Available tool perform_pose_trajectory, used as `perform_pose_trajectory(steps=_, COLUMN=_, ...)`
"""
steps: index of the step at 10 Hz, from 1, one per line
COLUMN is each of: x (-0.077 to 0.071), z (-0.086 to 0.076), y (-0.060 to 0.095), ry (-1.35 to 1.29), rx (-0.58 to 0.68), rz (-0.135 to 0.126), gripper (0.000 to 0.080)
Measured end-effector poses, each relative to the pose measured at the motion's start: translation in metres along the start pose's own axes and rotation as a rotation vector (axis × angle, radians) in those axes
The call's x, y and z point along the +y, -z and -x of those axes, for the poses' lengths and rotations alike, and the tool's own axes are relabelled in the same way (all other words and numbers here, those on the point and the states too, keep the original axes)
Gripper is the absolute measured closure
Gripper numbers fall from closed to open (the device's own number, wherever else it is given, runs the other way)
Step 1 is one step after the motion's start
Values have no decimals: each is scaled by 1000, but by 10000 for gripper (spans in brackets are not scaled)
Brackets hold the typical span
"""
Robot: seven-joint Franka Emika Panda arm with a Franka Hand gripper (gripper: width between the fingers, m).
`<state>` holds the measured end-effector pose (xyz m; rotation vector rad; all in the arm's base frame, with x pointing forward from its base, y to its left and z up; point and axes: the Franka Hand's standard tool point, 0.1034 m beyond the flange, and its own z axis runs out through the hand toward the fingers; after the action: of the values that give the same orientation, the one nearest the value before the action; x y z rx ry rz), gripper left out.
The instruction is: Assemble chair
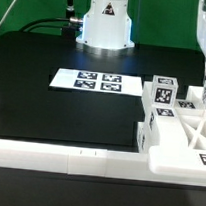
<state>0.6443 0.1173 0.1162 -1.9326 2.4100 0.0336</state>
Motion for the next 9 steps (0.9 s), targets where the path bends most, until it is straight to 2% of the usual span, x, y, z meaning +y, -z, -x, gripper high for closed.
perform_pose_trajectory(steps=2, x=0, z=0, y=0, ry=30, rx=0, rz=0, gripper=514)
perform_pose_trajectory(steps=4, x=0, z=1, y=-1, ry=59, rx=0, rz=0, gripper=245)
perform_pose_trajectory(steps=5, x=0, z=0, y=-1, ry=108, rx=1, rz=1, gripper=245)
perform_pose_trajectory(steps=6, x=0, z=0, y=-2, ry=206, rx=2, rz=1, gripper=166)
perform_pose_trajectory(steps=9, x=0, z=2, y=-2, ry=412, rx=2, rz=7, gripper=151)
